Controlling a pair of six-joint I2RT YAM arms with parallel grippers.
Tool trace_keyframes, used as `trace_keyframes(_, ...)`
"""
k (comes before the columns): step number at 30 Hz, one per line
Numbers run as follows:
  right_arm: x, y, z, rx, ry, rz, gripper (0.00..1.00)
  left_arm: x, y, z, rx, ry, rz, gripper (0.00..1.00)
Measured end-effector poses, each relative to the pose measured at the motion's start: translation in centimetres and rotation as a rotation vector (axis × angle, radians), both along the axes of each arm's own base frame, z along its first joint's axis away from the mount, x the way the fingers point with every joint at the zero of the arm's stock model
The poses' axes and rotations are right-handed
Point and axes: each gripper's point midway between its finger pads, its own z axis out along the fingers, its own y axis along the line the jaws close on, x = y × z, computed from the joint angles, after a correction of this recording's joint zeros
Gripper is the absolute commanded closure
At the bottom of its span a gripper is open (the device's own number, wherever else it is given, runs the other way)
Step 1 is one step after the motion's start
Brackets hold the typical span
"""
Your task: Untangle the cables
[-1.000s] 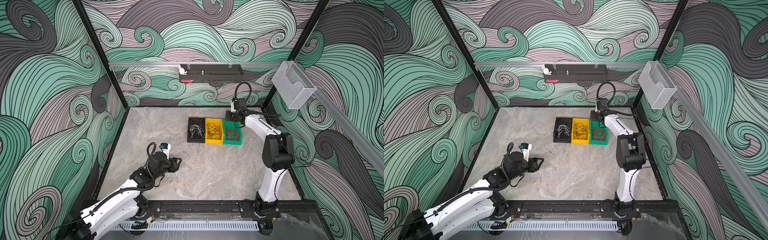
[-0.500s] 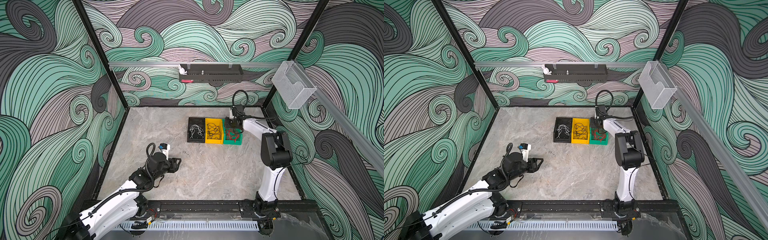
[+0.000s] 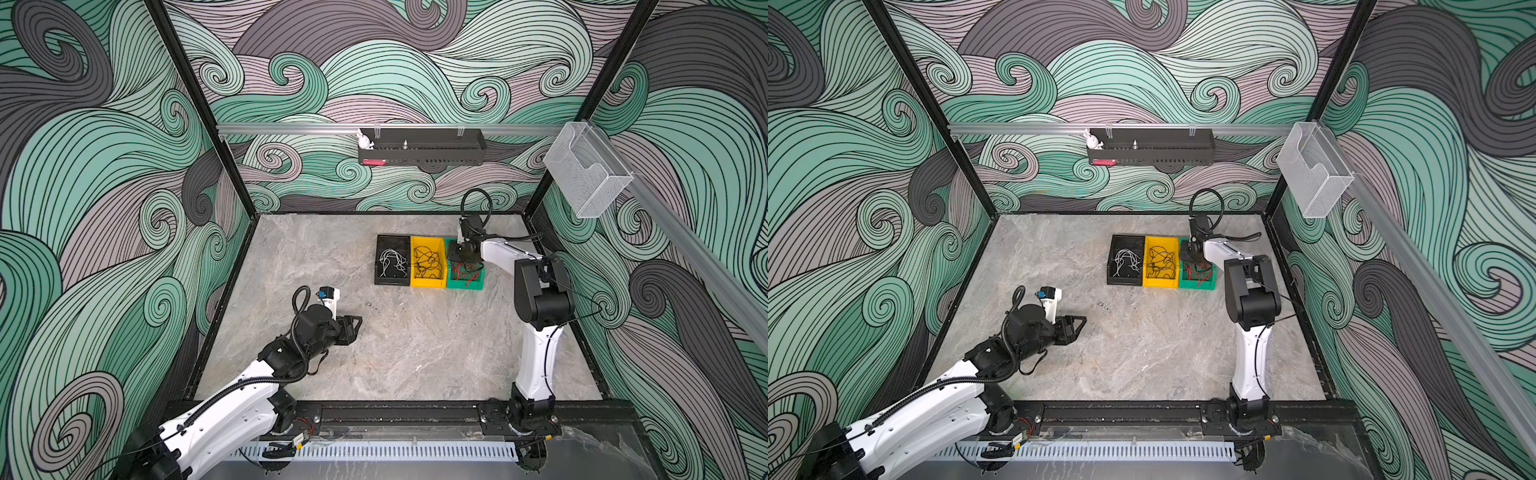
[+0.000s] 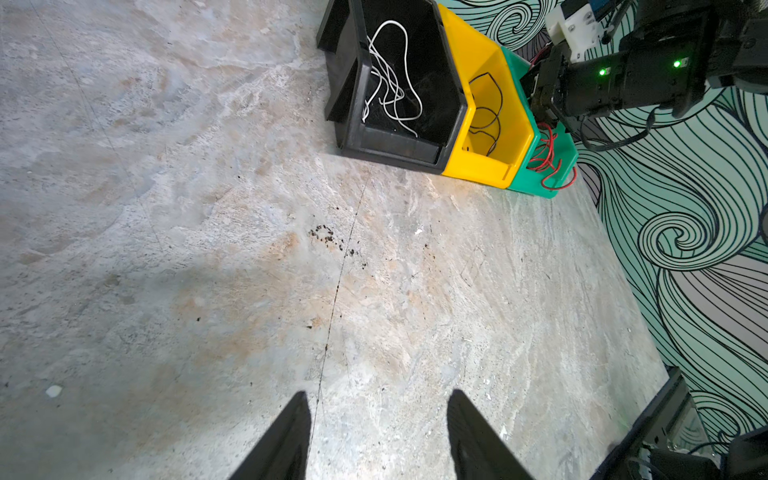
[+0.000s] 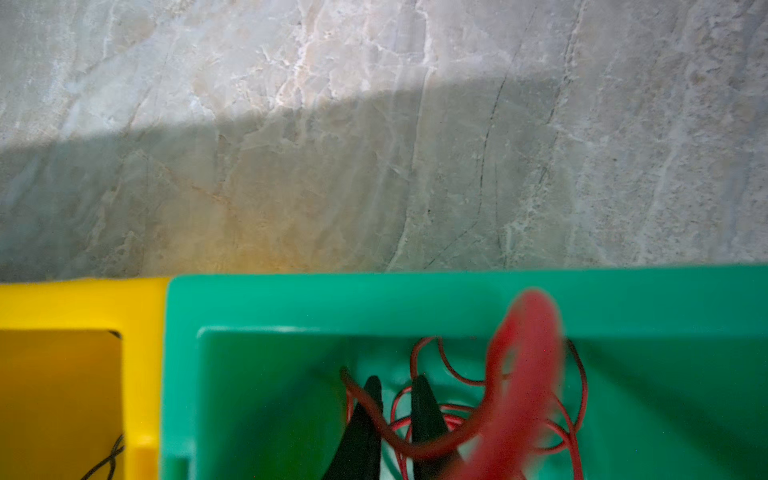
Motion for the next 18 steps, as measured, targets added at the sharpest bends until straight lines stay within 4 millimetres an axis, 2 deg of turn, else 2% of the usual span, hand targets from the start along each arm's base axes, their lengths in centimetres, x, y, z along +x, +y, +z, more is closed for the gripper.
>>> trace_keyframes(6, -0.3, -0.7, -0.3, 0.007, 0.022, -0.022, 0.79, 0.0, 0.0, 0.0, -0.001, -0.001, 0.000, 0.45)
trace_keyframes(10, -0.8, -0.9, 0.3, 0.008, 0.034, -0.023, 0.76, 0.0, 0.0, 0.1, -0.002, -0.002, 0.001, 0.45)
trace_keyframes(13, -1.0, -1.0, 2.1, 0.008, 0.016, -0.020, 0.71, 0.0, 0.1, 0.1, -0.002, -0.002, 0.003, 0.45)
trace_keyframes(18, -1.1, -1.0, 7.2, 0.018, -0.076, -0.004, 0.69, 0.1, 0.1, 0.2, -0.004, -0.005, 0.004, 0.45)
